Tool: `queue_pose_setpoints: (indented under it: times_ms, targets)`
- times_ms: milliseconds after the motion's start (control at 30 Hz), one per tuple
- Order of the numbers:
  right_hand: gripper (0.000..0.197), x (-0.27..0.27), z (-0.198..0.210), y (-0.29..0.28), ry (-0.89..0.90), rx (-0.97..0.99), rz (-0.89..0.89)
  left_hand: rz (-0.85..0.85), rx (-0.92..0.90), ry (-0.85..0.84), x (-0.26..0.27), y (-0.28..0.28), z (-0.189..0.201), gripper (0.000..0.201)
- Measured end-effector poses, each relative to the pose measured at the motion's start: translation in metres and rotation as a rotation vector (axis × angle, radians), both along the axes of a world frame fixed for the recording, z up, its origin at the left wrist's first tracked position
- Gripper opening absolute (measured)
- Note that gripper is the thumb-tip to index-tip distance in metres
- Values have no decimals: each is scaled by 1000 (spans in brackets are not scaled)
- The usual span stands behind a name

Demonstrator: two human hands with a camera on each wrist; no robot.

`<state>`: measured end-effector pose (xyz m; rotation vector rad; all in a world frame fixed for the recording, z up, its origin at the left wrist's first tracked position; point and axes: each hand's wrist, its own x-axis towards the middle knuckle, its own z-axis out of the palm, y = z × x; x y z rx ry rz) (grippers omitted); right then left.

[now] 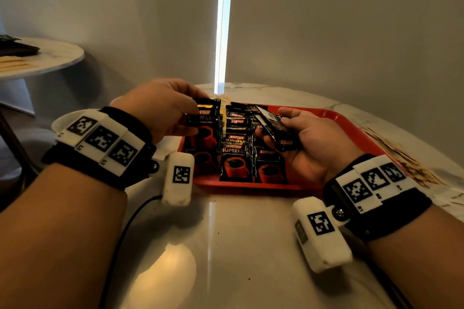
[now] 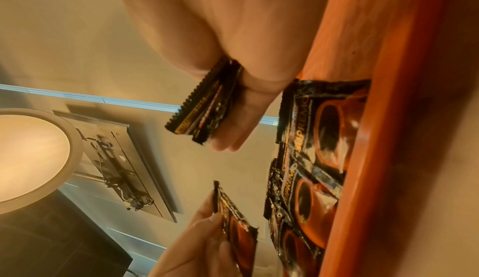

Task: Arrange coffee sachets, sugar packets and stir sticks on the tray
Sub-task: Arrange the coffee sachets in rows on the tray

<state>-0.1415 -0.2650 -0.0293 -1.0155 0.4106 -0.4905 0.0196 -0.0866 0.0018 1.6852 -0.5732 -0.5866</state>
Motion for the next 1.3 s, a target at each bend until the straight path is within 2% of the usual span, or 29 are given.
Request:
queue_pose_setpoints:
  times_ms: [400, 867, 1067, 1300]
  targets:
    - [24, -1, 2, 2, 5, 4, 0, -31, 341, -61, 2, -7, -8, 16]
    - [25, 0, 1, 1, 8, -13, -2, 6, 413, -180, 6, -6, -11, 23]
    - [26, 1, 0, 0, 5, -2, -2, -3, 320, -226, 4, -7, -8, 24]
    - [28, 0, 1, 4, 16, -11, 18, -190, -102, -290, -20, -10, 0, 27]
